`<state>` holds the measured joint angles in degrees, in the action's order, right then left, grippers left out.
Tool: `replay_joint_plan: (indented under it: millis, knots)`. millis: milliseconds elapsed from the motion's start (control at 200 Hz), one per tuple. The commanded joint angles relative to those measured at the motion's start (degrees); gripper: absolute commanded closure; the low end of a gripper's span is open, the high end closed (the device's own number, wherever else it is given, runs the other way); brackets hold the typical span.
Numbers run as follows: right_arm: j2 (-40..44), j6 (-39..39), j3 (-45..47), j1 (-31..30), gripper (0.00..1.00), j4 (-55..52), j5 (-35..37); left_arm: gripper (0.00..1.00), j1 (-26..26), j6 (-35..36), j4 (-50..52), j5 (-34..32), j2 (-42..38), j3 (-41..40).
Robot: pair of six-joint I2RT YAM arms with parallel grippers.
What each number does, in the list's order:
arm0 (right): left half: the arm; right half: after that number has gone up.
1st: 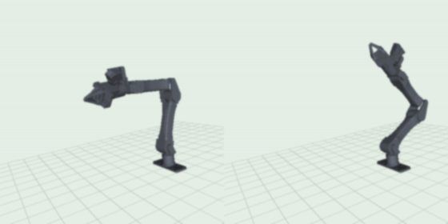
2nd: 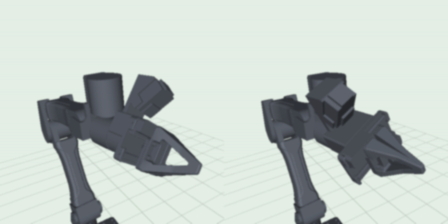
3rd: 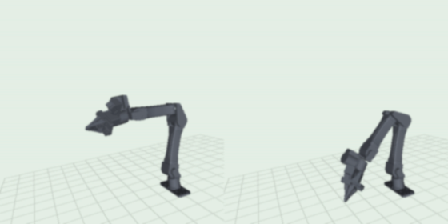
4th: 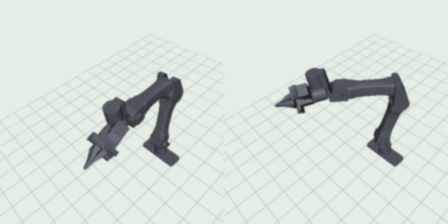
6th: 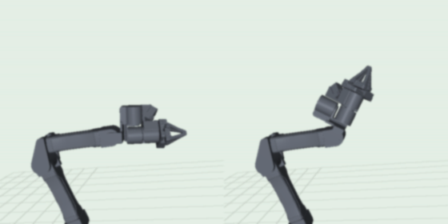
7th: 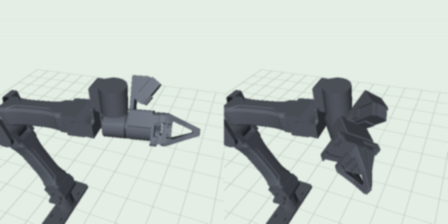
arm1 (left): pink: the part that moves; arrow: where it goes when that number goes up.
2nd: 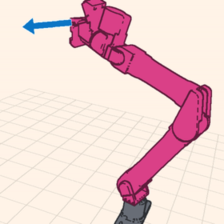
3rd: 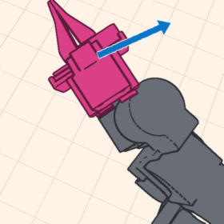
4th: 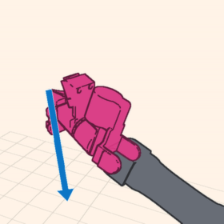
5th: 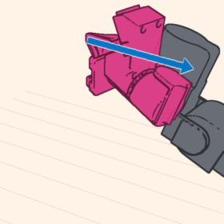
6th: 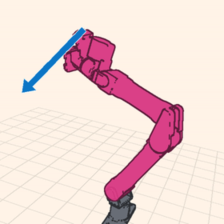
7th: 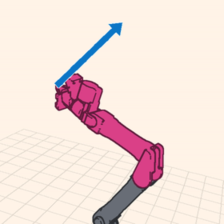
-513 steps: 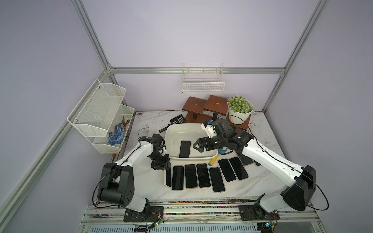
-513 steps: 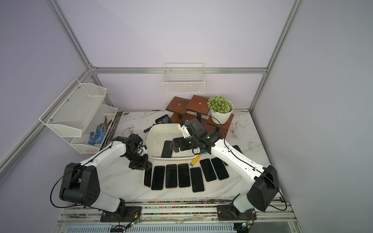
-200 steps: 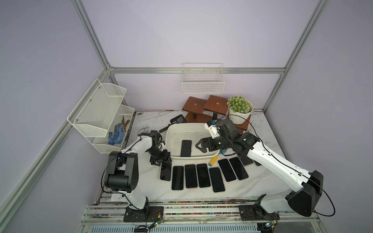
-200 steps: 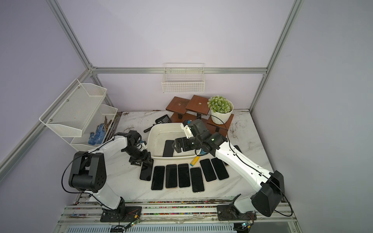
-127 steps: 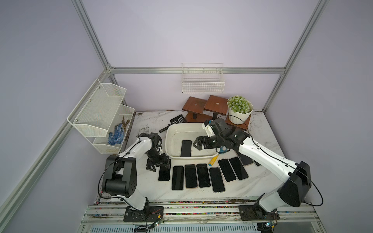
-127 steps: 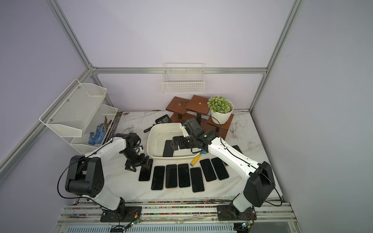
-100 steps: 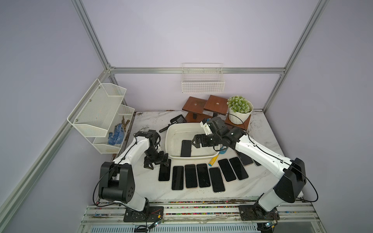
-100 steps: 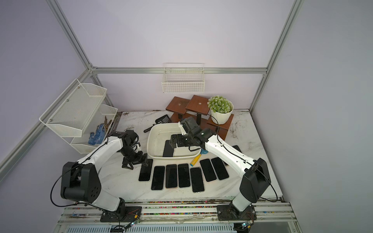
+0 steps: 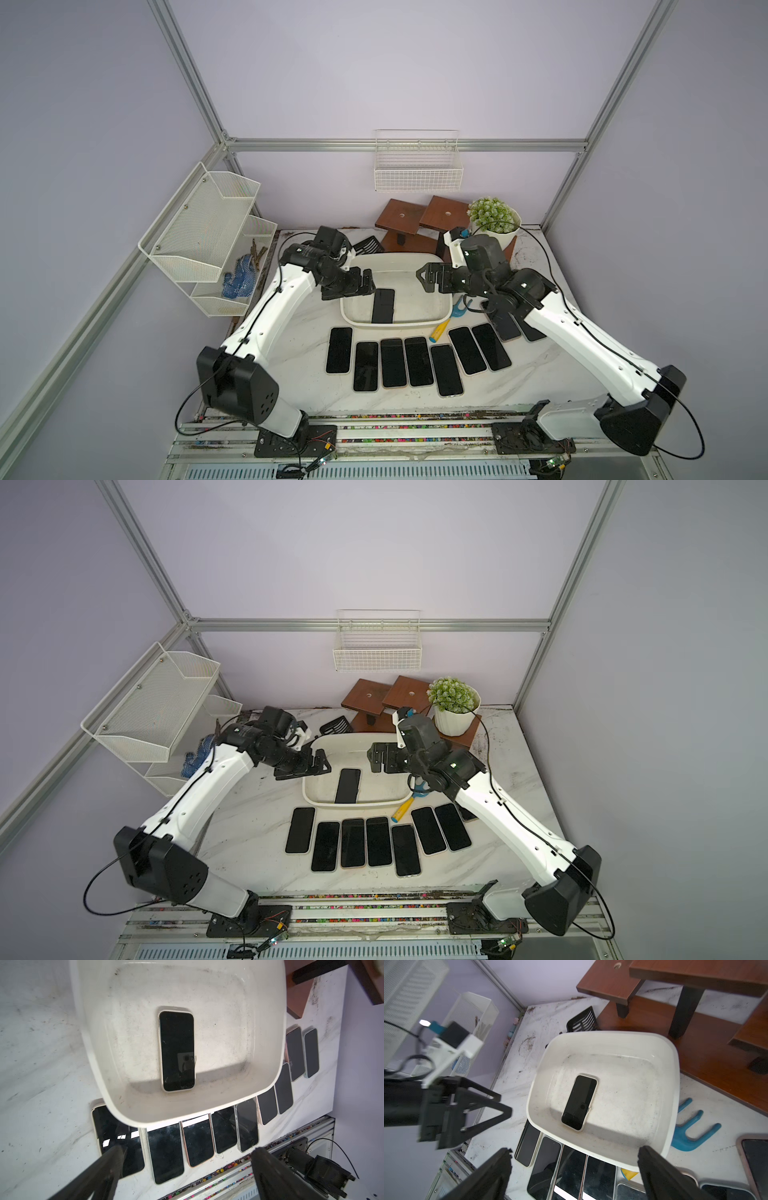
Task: Take the phone out of the storage box
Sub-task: Place the phone at the center of the board, then pick up the phone from the storage box.
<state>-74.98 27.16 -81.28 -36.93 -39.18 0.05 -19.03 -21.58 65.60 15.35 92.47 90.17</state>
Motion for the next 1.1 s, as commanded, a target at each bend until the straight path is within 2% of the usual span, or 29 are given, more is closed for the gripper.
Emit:
replay_joint_plan:
  millis: [0, 255, 430, 1095]
  knots:
    - [3.59, -0.31, 2.89, 0.76, 0.00, -0.27, 1.80, 0.00, -2.45, 2.29, -1.31, -3.23, 5.53, 4.90]
    - [12.52, 1.26, 11.01, 1.06, 0.00, -0.39, 0.55, 0.00, -6.26, 7.36, 0.14, -9.46, 19.08, 13.05]
    - [15.59, 3.01, 14.92, 1.06, 0.00, 0.80, -1.65, 0.00, -7.07, 8.21, 0.31, -11.37, 24.62, 15.60]
    - [14.42, 1.67, 14.57, 1.04, 0.00, 0.16, -3.83, 0.00, -8.65, 8.24, -1.21, -11.43, 36.55, 20.75]
